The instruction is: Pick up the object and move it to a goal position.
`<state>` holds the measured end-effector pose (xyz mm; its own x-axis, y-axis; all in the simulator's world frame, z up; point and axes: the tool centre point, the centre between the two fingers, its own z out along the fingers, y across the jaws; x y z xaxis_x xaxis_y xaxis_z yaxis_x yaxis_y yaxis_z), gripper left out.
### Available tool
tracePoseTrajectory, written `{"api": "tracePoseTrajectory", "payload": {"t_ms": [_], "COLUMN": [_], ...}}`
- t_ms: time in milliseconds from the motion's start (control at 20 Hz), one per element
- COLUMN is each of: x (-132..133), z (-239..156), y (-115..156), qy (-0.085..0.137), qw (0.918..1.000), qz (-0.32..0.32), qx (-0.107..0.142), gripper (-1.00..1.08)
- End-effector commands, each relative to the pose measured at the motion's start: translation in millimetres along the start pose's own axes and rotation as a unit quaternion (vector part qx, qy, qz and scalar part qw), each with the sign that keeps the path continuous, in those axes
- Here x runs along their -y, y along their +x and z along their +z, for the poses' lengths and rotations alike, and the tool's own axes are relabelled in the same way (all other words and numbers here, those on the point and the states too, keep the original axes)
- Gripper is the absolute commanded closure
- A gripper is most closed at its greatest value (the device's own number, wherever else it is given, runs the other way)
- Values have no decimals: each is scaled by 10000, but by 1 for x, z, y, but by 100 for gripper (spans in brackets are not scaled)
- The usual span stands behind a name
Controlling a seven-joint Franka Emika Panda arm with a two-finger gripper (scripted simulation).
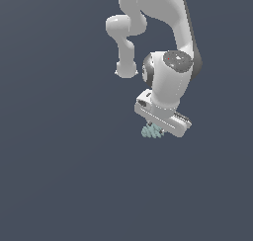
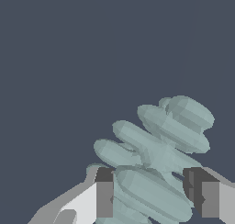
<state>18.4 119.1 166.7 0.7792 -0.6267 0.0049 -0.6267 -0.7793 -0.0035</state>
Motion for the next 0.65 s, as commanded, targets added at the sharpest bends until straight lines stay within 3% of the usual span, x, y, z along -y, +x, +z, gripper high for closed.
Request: {"api": "tracePoseTrajectory", "payload": {"t_ms": [0,600], "x": [10,31], "z": [-13,-37], "y": [1,2], "qy": [-10,-17], "qw": [10000,10000], "qz": [3,1], "qx": [8,21], "gripper": [108,108]}}
